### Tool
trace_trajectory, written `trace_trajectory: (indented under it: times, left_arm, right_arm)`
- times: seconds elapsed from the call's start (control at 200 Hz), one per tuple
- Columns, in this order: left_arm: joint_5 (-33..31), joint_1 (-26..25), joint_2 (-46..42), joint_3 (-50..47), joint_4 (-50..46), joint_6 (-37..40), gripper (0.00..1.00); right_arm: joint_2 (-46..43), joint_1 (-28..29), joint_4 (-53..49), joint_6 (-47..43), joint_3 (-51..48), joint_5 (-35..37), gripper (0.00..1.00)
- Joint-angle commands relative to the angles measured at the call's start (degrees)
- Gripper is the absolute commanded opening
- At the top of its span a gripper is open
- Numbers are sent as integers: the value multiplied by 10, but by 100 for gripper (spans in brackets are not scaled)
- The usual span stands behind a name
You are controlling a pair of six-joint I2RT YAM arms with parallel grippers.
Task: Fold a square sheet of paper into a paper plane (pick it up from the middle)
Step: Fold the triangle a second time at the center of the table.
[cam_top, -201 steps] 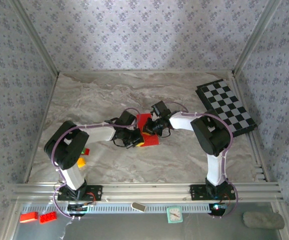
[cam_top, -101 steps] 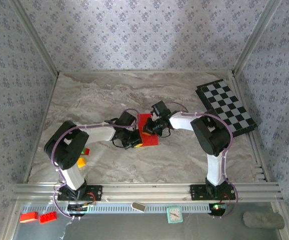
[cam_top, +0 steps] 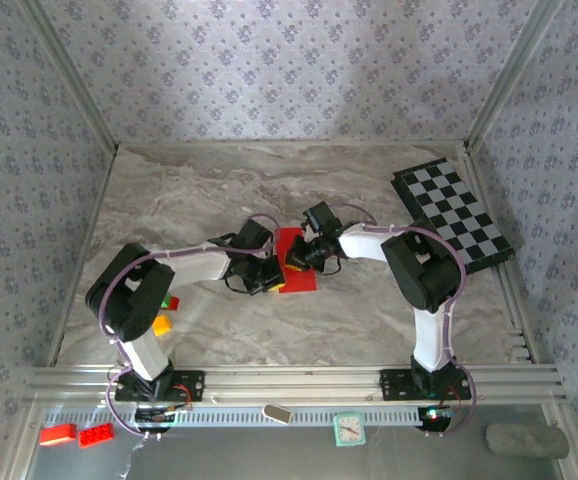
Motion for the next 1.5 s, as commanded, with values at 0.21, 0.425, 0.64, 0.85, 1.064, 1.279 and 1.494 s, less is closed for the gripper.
trace_trajectory:
  times: [0.21, 0.425, 0.64, 0.85, 1.064, 1.279, 1.494]
  left_arm:
    - [-15, -3, 31, 27, -17, 7, 8]
    - [-25, -3, 42, 23, -48, 6, 6]
    - [-40, -3, 40, 15, -72, 0, 4]
    - [-40, -3, 40, 16, -71, -1, 2]
    - [-40, -3, 41, 16, -67, -4, 1]
    - [-40, -3, 41, 15, -66, -6, 0]
    - [-41, -4, 41, 13, -69, -8, 0]
  right_arm:
    - [27, -2, -62, -9, -8, 37, 0]
    - [21, -4, -60, -10, -2, 30, 0]
    - [-30, -12, -53, -33, 10, 21, 4]
    - [-79, -12, -75, -70, 3, 47, 7]
    - [-80, 11, -87, -70, -13, 61, 5]
    - [-59, 25, -76, -51, -26, 66, 2]
    - [-41, 25, -67, -45, -33, 64, 1]
